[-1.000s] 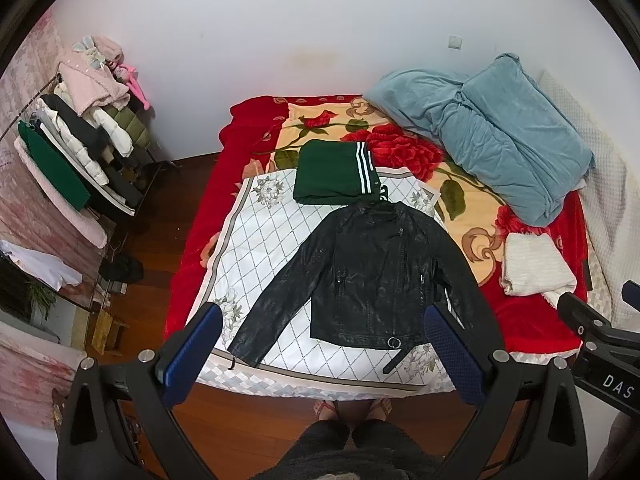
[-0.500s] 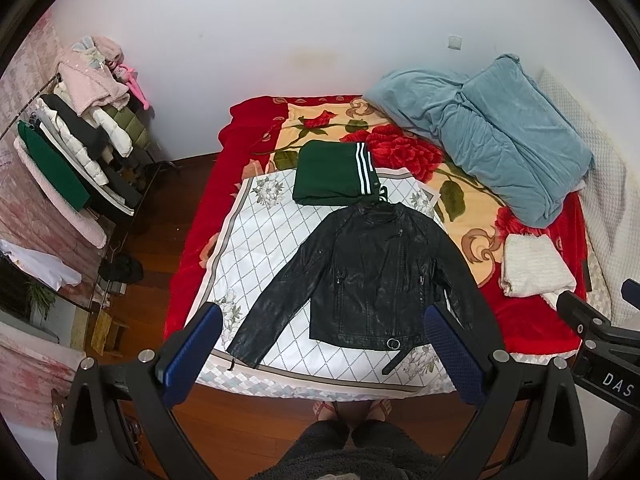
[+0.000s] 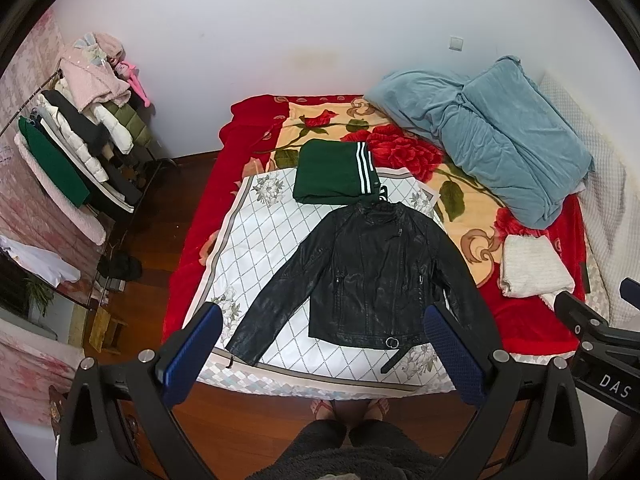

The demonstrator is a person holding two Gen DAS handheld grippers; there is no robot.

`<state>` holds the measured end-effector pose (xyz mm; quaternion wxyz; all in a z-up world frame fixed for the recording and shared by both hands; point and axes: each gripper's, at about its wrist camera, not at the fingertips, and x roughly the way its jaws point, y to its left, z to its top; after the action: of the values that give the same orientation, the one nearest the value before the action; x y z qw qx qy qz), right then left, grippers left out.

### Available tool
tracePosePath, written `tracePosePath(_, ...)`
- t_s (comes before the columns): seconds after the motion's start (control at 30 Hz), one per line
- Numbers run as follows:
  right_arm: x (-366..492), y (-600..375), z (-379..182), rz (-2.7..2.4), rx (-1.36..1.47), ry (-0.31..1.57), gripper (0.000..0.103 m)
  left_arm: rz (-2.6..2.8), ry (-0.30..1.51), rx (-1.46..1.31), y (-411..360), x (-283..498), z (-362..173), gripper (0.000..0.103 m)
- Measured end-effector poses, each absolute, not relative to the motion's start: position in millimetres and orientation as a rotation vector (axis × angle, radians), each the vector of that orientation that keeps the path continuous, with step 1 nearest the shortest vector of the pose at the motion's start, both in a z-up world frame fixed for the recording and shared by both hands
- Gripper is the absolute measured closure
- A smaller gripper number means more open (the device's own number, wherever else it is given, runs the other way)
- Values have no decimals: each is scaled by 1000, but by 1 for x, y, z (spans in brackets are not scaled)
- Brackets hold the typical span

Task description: Fold large clothes

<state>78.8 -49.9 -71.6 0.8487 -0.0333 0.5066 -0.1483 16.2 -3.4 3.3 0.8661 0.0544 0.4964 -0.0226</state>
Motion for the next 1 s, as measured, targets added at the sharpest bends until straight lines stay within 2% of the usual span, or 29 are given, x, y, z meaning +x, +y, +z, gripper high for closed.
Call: tracePosePath(1.0,77,-46,-73,-315,-71,1069,0,-52,1039,110,-1,15,4,0)
